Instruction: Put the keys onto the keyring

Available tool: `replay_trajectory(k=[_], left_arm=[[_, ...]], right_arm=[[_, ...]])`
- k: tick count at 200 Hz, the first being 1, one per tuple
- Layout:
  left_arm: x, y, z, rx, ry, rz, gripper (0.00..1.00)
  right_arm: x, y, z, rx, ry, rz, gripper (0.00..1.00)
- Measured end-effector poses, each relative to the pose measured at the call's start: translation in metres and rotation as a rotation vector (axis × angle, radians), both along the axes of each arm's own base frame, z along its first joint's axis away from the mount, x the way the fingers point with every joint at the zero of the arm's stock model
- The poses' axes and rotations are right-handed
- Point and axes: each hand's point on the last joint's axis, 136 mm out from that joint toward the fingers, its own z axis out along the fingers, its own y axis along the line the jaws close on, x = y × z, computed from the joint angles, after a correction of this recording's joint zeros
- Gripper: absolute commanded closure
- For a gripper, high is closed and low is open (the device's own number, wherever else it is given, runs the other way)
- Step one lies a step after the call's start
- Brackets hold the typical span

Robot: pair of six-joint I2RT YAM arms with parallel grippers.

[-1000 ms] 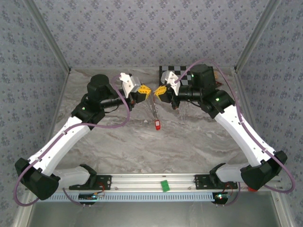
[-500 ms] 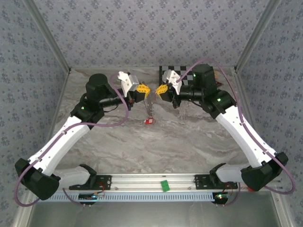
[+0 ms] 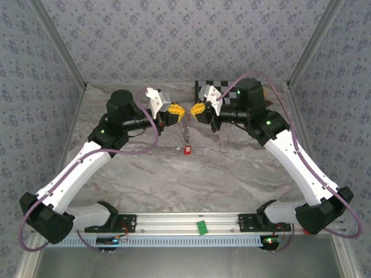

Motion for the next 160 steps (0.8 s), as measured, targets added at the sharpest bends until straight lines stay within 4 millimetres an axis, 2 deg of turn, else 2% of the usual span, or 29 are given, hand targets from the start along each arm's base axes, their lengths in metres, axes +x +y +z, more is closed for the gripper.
replay_trajectory(k=[160], left_arm=[[0.0013,0.0011,-0.0001,-0.004,0.012,0.006,1.0]], right_arm=[[-0.0046,0.0028,-0.0018,-0.005,-0.004,0.004,1.0]])
